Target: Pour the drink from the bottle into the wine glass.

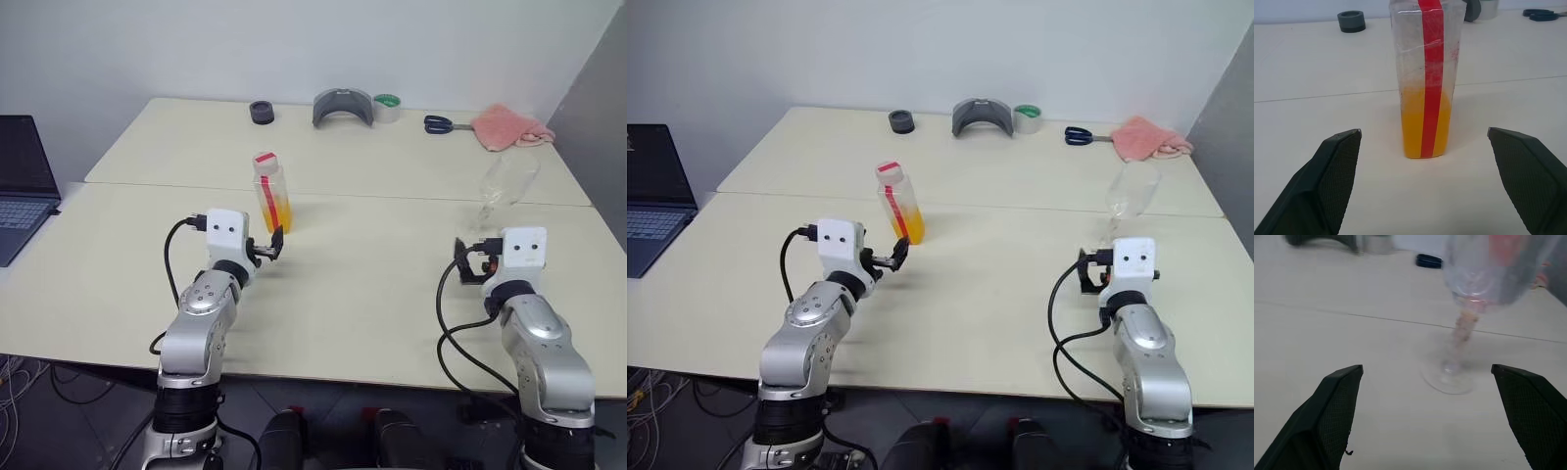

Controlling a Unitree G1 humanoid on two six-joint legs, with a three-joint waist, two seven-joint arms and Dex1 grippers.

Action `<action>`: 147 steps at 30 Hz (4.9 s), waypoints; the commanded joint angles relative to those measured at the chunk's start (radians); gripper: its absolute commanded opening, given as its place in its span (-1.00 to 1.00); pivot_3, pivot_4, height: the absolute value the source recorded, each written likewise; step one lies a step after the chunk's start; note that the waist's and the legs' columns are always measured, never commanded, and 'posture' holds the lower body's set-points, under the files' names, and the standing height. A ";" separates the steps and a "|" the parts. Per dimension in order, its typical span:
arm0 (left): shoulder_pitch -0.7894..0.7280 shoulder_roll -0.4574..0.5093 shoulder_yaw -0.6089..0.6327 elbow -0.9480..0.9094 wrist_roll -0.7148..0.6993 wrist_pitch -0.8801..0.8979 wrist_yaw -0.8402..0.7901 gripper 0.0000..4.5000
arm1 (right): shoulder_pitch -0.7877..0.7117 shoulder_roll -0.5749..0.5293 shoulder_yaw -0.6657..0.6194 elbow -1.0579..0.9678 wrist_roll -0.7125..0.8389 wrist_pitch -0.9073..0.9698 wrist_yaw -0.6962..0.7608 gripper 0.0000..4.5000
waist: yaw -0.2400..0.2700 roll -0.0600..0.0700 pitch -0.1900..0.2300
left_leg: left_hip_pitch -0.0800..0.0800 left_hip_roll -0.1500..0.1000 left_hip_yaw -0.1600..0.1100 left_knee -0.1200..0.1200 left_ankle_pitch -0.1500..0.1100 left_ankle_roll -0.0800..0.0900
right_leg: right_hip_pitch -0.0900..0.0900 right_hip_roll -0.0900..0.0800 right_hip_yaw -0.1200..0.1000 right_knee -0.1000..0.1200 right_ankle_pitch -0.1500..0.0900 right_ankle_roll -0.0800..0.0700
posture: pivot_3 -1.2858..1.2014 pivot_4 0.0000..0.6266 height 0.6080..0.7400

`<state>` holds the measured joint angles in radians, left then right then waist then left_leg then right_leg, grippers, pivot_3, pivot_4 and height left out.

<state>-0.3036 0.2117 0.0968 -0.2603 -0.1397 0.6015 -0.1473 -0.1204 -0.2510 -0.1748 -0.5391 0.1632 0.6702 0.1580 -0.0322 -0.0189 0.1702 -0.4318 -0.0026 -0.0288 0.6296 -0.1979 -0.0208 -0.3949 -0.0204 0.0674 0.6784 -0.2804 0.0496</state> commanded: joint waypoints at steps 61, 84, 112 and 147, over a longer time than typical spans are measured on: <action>-0.474 0.003 -0.014 0.687 0.047 -0.495 -0.048 0.98 | -0.190 -0.373 -0.131 -0.207 0.778 0.205 0.151 1.00 | 0.002 -0.010 0.006 | 0.000 0.000 0.000 0.000 0.000 0.000 | 0.002 -0.001 -0.003 -0.001 0.000 0.000 | 0.03 -0.52 1.00; -0.510 -0.002 -0.014 0.768 0.051 -0.557 -0.046 0.58 | -0.200 -0.372 -0.114 -0.194 0.781 0.192 0.122 1.00 | 0.002 -0.010 0.006 | 0.000 0.000 0.000 0.000 0.000 0.000 | 0.002 -0.001 -0.003 -0.001 0.000 0.000 | 0.03 -0.52 1.00; -0.496 -0.001 -0.010 0.755 0.059 -0.548 -0.028 0.99 | -0.209 -0.364 -0.100 -0.175 0.761 0.180 0.120 1.00 | 0.002 -0.010 0.006 | 0.000 0.000 -0.001 0.000 0.000 0.000 | 0.002 -0.001 -0.003 0.000 0.000 0.000 | 0.03 -0.52 1.00; -0.474 -0.015 -0.005 0.779 0.057 -0.569 -0.031 0.02 | -0.242 -0.364 -0.081 -0.177 0.762 0.184 0.083 1.00 | 0.002 -0.010 0.006 | 0.000 0.000 -0.001 0.000 0.000 0.000 | 0.002 -0.001 -0.003 0.000 0.000 0.000 | 0.03 -0.52 1.00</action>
<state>-0.7657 0.1952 0.0854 0.5270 -0.0787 0.0569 -0.1732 -0.3625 -0.6112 -0.2487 -0.6979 0.9233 0.8799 0.2379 -0.0298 -0.0292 0.1762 -0.4323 -0.0025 -0.0295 0.6299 -0.1979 -0.0206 -0.3930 -0.0219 0.0643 0.6782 -0.2801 0.0493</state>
